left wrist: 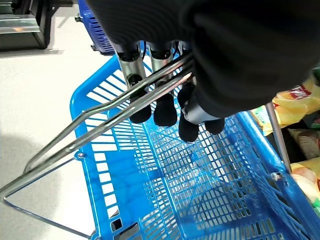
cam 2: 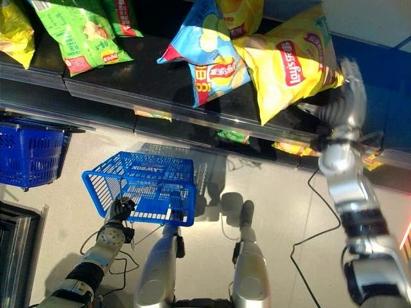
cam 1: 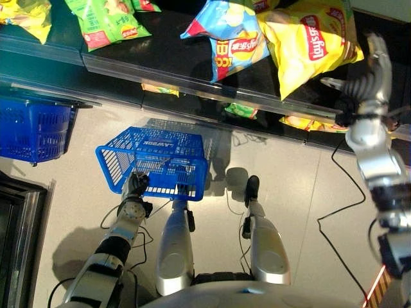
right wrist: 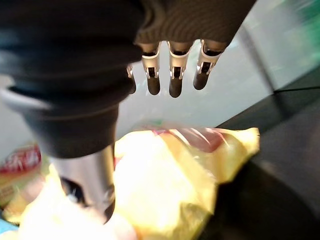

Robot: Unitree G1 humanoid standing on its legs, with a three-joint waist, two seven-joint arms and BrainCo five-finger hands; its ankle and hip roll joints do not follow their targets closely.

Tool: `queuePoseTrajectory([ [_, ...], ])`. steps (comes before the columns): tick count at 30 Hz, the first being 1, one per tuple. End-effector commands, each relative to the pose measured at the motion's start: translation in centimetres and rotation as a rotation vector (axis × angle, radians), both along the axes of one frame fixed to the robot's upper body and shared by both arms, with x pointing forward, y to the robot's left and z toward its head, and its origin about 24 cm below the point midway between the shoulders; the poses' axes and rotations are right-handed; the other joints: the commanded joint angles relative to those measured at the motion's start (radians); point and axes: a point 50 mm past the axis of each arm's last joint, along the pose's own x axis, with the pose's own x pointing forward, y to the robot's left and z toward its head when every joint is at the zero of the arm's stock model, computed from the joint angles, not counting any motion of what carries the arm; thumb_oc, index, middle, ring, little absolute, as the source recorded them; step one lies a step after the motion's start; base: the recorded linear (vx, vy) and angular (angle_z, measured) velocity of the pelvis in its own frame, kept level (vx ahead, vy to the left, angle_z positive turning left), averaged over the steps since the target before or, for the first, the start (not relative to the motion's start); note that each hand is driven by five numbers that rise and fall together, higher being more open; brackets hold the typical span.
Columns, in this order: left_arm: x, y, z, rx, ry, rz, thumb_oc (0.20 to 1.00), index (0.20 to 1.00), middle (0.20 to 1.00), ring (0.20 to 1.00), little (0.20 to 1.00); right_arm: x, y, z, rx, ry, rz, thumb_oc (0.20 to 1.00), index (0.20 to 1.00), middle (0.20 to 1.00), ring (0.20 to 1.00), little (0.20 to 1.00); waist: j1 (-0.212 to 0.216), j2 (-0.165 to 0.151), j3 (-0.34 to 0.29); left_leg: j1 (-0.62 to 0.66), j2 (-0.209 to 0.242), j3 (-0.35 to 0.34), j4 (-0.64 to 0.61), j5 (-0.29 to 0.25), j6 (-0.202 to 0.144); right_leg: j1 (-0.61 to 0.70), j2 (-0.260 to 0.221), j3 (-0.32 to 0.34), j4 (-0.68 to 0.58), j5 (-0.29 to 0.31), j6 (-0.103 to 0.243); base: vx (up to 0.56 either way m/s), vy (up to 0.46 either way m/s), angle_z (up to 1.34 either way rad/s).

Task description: Pick up the snacks into the basket

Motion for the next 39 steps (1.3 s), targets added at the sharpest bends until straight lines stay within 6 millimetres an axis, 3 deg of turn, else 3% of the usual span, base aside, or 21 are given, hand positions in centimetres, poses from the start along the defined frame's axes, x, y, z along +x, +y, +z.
queuePoseTrajectory([
  [1,-0.8,2.4,-0.1,0.174,0.055,-0.018,0.200,0.200,0.200,0.200,0.200,0.7,-0.2,3.4,-0.125,-0.021,-0.037,1.000,1.000,1.000,1.000,1.000,0.041,-0.025,-0.059,0.015,-0.065,0.016,0.012,-0.094,0.017,-0.115,-0.013,0.016,0.027,0.048,0.025,0.00,0.000,0.00],
  [8,-0.4,2.8,0.2,0.166,0.044,0.010,0.200,0.200,0.200,0.200,0.200,3.3,-0.1,2.6,-0.170,0.146,-0.058,1.000,1.000,1.000,1.000,1.000,0.062,-0.030,-0.043,-0.004,-0.062,0.007,0.017,-0.085,0.015,-0.121,-0.013,0.002,0.035,0.046,0.023,0.01,-0.004,0.02],
  [18,-0.8,1.5,-0.6,0.118,0.039,0.002,0.200,0.200,0.200,0.200,0.200,5.6,0.2,-2.8,-0.191,0.397,-0.112,1.000,1.000,1.000,1.000,1.000,0.100,-0.006,-0.013,-0.038,-0.072,-0.009,0.023,-0.075,0.016,-0.132,-0.018,-0.014,0.038,0.043,0.021,0.00,0.000,0.00],
  [19,-0.8,1.0,-0.7,0.114,0.034,-0.009,0.200,0.200,0.200,0.200,0.200,5.8,0.3,-3.8,-0.173,0.428,-0.126,0.837,0.837,0.837,0.837,0.837,0.108,0.002,-0.010,-0.044,-0.073,-0.011,0.023,-0.074,0.016,-0.137,-0.019,-0.012,0.036,0.044,0.021,0.00,0.000,0.00],
  [20,-0.8,1.0,-0.7,0.114,0.034,-0.008,0.200,0.200,0.200,0.200,0.200,5.8,0.3,-3.8,-0.173,0.428,-0.126,0.595,0.595,0.595,0.595,0.595,0.108,0.002,-0.010,-0.045,-0.073,-0.011,0.023,-0.074,0.016,-0.138,-0.019,-0.012,0.036,0.044,0.021,0.00,0.000,0.00],
  [21,-0.7,0.5,-0.8,0.107,0.034,-0.026,0.200,0.200,0.200,0.200,0.200,6.0,0.5,-4.9,-0.125,0.460,-0.126,0.200,0.200,0.200,0.200,0.200,0.114,0.010,-0.008,-0.050,-0.075,-0.012,0.023,-0.072,0.017,-0.140,-0.021,-0.014,0.036,0.045,0.021,0.00,0.000,0.00],
  [26,-1.0,-0.2,-1.0,0.093,0.021,-0.043,0.200,0.200,0.200,0.200,0.200,6.0,1.1,-6.8,-0.044,0.495,-0.112,0.200,0.200,0.200,0.200,0.200,0.122,0.027,0.000,-0.050,-0.080,-0.017,0.021,-0.071,0.019,-0.142,-0.021,-0.010,0.033,0.045,0.021,0.00,0.000,0.00],
  [39,-1.5,0.2,-1.2,0.076,0.024,-0.004,0.200,0.200,0.200,0.200,0.200,4.2,0.7,-8.6,0.238,0.361,-0.063,0.200,0.200,0.200,0.200,0.200,0.101,0.032,-0.004,-0.038,-0.082,-0.028,0.011,-0.073,0.017,-0.138,-0.023,-0.008,0.031,0.046,0.024,0.00,0.001,0.01],
])
